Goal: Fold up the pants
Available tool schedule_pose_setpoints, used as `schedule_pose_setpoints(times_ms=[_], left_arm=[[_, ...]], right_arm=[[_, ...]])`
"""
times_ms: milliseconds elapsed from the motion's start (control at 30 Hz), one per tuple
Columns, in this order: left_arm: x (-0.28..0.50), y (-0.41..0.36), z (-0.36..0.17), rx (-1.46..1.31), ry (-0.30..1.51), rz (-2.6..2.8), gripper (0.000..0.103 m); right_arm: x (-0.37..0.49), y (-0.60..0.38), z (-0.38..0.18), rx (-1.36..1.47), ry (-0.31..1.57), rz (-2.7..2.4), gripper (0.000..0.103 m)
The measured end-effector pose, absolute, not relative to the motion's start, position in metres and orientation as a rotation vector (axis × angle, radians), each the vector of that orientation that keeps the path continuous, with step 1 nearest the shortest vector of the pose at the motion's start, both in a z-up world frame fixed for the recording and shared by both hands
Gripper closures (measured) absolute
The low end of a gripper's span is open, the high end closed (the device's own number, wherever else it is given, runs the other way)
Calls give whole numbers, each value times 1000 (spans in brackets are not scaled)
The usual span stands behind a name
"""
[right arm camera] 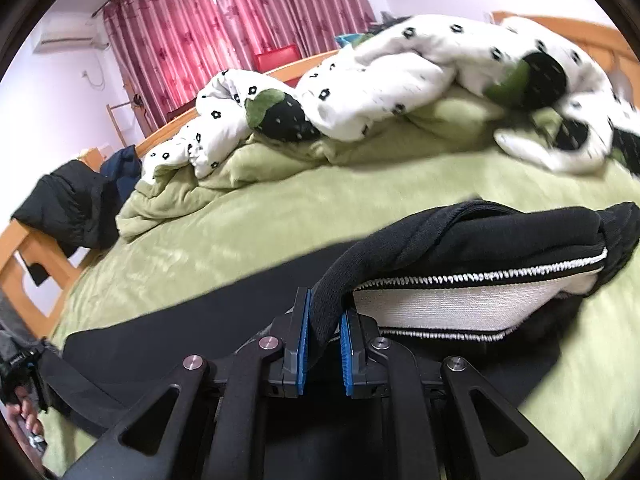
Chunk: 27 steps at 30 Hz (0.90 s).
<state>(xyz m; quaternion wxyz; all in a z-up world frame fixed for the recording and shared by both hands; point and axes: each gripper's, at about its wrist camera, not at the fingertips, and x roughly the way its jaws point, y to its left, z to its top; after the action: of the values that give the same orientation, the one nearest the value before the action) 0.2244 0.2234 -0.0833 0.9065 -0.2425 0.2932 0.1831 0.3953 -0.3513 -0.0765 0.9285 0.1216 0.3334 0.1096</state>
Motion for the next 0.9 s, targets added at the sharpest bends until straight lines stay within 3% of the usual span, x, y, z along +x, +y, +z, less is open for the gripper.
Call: schedule_pose_setpoints(times_ms=[133,200,267,300,367,433,633,900], left_arm=[[260,238,-111,-532,646,399,91],[272,241,-126,-550,701,424,88],[279,238,-135,-539,749,439,68],[278,234,-135,-527,748,435,64],[268,223,-127,-496,712,417,39],[253,213,-116,-477,677,393,32],[195,188,-109,-467,731,353,26],[120,181,-168,-655,858,313,26]], right_arm=[[453,-329,-99,198,751,193,86],[469,-320,-113,174,784,180,68],[471,-315,-118,167,784,178,58],[465,-313,-117,161,770,190,58],[451,-311,-115,141,765,203,53],[432,-313,-113,135,761,209,48],[354,-345,-122,110,803,185,44],[290,-398,-166,241,957,142,43]])
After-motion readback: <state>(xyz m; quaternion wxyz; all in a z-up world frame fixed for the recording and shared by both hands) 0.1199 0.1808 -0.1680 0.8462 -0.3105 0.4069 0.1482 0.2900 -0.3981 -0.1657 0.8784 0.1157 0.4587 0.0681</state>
